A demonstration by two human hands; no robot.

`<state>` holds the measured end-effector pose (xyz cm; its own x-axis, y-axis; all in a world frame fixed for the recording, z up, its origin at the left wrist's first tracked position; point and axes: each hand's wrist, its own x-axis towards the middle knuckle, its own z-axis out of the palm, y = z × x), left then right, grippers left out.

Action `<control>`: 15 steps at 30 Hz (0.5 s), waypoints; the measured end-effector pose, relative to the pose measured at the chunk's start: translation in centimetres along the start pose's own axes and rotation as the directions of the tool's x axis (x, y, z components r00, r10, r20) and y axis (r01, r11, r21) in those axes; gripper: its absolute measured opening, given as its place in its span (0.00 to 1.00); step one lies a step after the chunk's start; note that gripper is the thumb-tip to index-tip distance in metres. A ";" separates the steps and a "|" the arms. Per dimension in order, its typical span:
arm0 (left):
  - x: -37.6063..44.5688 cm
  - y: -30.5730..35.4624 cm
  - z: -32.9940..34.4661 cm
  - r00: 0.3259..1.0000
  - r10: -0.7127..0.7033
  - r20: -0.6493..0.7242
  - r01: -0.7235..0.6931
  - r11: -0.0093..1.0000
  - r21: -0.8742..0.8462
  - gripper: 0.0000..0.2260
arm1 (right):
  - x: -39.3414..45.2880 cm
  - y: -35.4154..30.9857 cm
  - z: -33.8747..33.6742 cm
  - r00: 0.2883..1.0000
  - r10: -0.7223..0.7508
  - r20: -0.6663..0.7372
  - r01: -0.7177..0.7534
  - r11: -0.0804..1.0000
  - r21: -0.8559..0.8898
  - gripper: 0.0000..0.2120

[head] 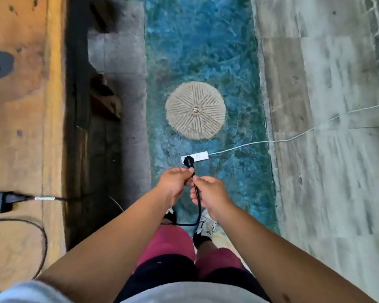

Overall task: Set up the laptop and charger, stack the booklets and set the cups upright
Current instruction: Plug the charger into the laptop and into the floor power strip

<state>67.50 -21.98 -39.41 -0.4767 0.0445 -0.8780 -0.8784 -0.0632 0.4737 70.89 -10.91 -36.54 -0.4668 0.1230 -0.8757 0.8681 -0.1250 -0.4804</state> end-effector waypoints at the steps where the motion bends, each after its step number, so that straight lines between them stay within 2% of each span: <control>1: 1.4 -0.1 -0.1 1.000 -0.017 0.007 0.017 1.000 0.010 0.11 | 1.4 0.2 0.3 1.000 0.018 -0.025 -0.018 1.000 0.008 0.10; 9: 14.2 -3.5 -0.3 0.991 -0.134 0.012 0.133 0.989 0.064 0.13 | 13.5 2.9 1.5 0.983 0.123 -0.133 -0.125 0.992 -0.009 0.05; 12: 18.8 -5.4 -1.1 0.989 -0.150 0.013 0.147 0.981 0.129 0.12 | 18.1 4.7 1.8 0.982 0.159 -0.101 -0.163 0.986 -0.028 0.05; 15: 23.8 -8.1 -2.1 0.985 -0.172 -0.019 0.173 0.979 0.110 0.12 | 23.2 7.1 2.4 0.983 0.175 -0.054 -0.177 0.984 -0.034 0.06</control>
<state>63.27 -22.47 -64.30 -0.3179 0.0362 -0.9474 -0.9460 0.0551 0.3195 65.86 -11.31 -60.38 -0.2977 0.1523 -0.9424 0.9424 -0.1111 -0.3156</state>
